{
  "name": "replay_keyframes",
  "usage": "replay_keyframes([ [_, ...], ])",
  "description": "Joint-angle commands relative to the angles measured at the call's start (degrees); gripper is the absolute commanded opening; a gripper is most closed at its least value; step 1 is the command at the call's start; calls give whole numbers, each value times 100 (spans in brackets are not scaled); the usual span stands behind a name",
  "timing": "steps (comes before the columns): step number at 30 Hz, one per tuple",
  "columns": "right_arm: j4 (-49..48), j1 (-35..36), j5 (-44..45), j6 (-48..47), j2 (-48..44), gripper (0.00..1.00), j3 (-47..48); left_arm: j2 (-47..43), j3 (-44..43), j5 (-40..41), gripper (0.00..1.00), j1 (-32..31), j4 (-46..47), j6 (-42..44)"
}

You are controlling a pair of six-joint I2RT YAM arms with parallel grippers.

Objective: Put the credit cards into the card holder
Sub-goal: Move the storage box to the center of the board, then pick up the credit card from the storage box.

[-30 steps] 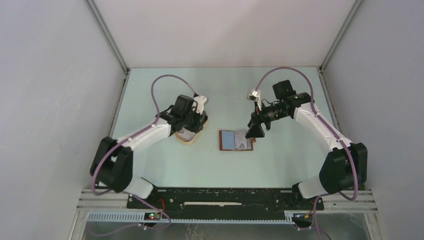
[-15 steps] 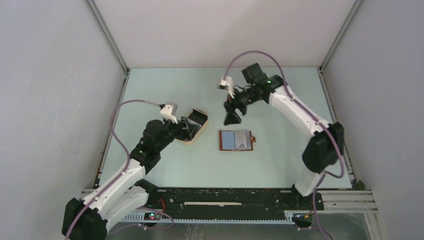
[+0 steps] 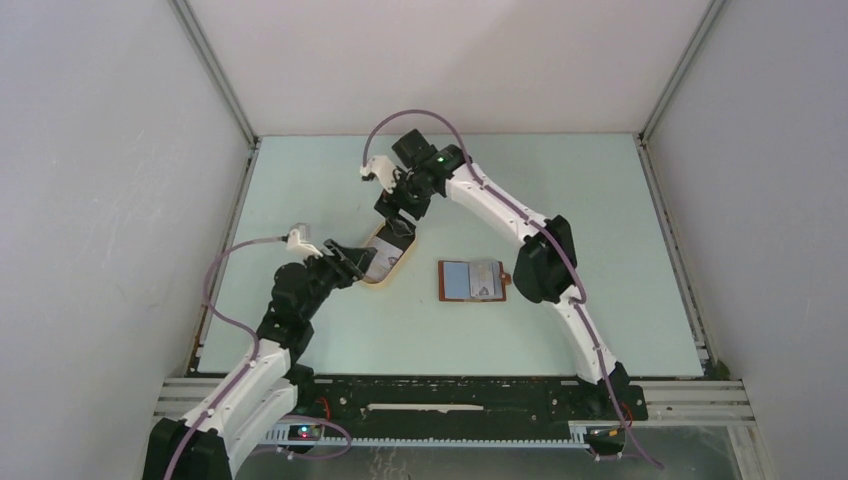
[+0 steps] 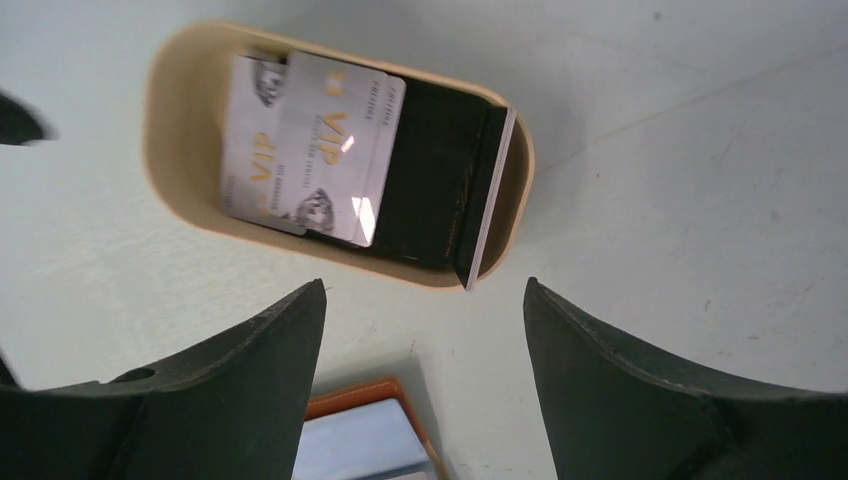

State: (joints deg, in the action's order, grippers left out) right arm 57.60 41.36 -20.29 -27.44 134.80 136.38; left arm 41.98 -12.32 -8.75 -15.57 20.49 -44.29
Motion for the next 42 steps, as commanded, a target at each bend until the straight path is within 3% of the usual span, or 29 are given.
replay_keyframes([
  [1, -219, 38, 815, 277, 197, 82, 266, -161, 84, 203, 64, 119, 289, -197],
  [13, -694, 71, 842, 561, 735, 75, 474, -234, 295, 237, 64, 169, 209, -296],
  [24, -818, 143, 808, 504, 911, 49, 539, -374, 496, 344, 64, 177, 168, -396],
  [42, -639, 265, 496, 373, 868, 36, 443, -227, 563, 269, 64, 177, 306, -466],
])
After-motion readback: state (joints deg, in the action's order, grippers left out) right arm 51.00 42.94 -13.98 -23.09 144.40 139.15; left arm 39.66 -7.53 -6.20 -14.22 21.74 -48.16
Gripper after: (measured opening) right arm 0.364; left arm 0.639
